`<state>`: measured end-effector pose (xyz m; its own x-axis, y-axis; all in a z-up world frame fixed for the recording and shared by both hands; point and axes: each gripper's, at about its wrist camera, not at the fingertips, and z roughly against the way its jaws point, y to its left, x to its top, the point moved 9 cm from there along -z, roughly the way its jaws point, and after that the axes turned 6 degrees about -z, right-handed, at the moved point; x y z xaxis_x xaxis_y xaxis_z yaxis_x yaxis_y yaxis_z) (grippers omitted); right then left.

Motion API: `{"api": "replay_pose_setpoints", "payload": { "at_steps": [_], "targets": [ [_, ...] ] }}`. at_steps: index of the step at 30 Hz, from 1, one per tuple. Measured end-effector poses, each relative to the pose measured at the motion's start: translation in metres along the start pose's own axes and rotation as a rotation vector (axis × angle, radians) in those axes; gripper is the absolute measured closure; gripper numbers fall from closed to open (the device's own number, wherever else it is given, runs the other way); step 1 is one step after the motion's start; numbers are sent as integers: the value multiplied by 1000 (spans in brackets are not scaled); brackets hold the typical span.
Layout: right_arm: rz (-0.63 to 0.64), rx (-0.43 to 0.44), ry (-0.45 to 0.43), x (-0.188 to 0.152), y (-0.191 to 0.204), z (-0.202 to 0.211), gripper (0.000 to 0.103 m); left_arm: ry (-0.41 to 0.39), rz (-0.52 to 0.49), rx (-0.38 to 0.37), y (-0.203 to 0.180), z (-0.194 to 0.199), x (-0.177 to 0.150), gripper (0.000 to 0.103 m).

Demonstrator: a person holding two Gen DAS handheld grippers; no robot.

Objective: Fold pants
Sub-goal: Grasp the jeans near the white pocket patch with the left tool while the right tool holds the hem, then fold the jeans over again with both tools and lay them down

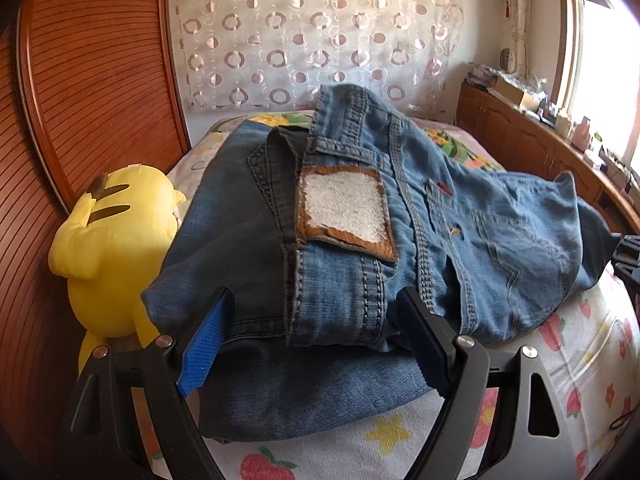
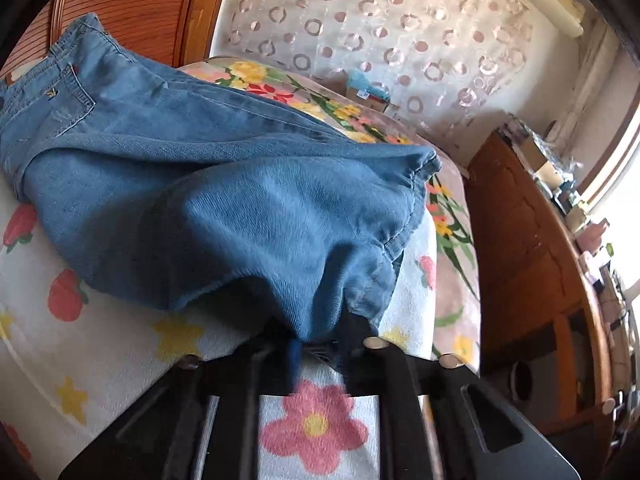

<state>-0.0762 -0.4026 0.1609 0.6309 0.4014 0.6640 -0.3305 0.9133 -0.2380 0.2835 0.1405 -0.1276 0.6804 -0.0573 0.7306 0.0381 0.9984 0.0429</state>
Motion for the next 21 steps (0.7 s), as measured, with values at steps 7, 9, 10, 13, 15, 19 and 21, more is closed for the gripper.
{"api": "replay_pose_setpoints", "payload": {
  "at_steps": [7,9,10,13,15,19,21],
  "targets": [
    [-23,5,-2,5,-4,1,92,-31,30,-33,5,4,4,42],
    [-40,5,-12,10,-9,2,92,-14,18,-34,2,-2,1,50],
    [-49,3,-21,14,-12,4,93,-5,15,-40,0,-5,0,61],
    [-92,-3,-61,19,-19,12,93,-10,-10,-39,-6,-3,1,82],
    [-111,-7,-86,23,-23,21,93,-23,-24,-46,-13,3,4,86],
    [-123,-28,-145,34,-29,45,94,-71,-67,-27,-21,25,17,89],
    [-131,-38,-171,38,-32,59,94,-101,-67,-11,-19,37,26,90]
  ]
}}
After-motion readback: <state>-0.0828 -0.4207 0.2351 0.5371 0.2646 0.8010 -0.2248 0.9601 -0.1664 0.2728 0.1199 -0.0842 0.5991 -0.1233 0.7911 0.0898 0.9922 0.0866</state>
